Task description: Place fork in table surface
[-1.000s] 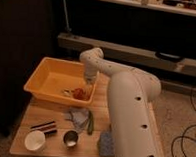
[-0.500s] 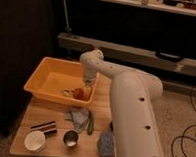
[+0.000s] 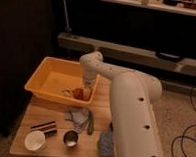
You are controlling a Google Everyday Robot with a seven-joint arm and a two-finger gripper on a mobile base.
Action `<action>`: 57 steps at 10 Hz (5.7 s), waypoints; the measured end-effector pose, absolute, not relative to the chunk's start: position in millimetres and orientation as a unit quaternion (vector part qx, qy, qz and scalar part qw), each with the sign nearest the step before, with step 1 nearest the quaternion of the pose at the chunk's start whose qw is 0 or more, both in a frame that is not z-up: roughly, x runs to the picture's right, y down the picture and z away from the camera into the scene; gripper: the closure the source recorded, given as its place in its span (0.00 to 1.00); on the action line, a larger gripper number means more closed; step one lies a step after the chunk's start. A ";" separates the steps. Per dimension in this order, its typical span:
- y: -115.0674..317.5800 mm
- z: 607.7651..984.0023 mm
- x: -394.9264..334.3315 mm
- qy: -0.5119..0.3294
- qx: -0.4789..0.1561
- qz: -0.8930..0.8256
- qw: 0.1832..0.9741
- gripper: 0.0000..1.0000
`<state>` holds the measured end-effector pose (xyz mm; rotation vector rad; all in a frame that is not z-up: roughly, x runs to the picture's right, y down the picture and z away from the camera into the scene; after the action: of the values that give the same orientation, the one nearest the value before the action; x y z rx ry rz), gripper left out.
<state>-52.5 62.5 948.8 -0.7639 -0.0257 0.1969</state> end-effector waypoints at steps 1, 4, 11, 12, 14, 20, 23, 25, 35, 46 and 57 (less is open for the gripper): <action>62.0 951.3 -51.3 -0.012 -0.372 0.092 0.924 0.35; 62.3 953.3 -50.0 -0.009 -0.373 0.084 0.924 0.35; 60.9 952.6 -50.2 -0.010 -0.373 0.084 0.924 0.35; 61.0 952.6 -50.1 -0.010 -0.373 0.084 0.924 0.35; 61.0 952.7 -50.1 -0.010 -0.372 0.084 0.924 0.45; 61.9 952.1 -50.0 -0.009 -0.375 0.082 0.923 0.99; 67.9 961.6 -49.6 0.007 -0.373 0.083 0.924 1.00; 67.5 964.5 -48.1 0.010 -0.369 0.086 0.925 1.00; 39.2 949.5 -57.1 0.016 -0.348 0.092 0.933 1.00; -148.9 781.8 -52.7 0.016 -0.280 0.189 0.941 1.00; -118.3 637.1 127.3 0.058 -0.244 0.335 0.908 1.00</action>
<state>127.3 -118.3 637.1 -0.5026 0.1207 0.6910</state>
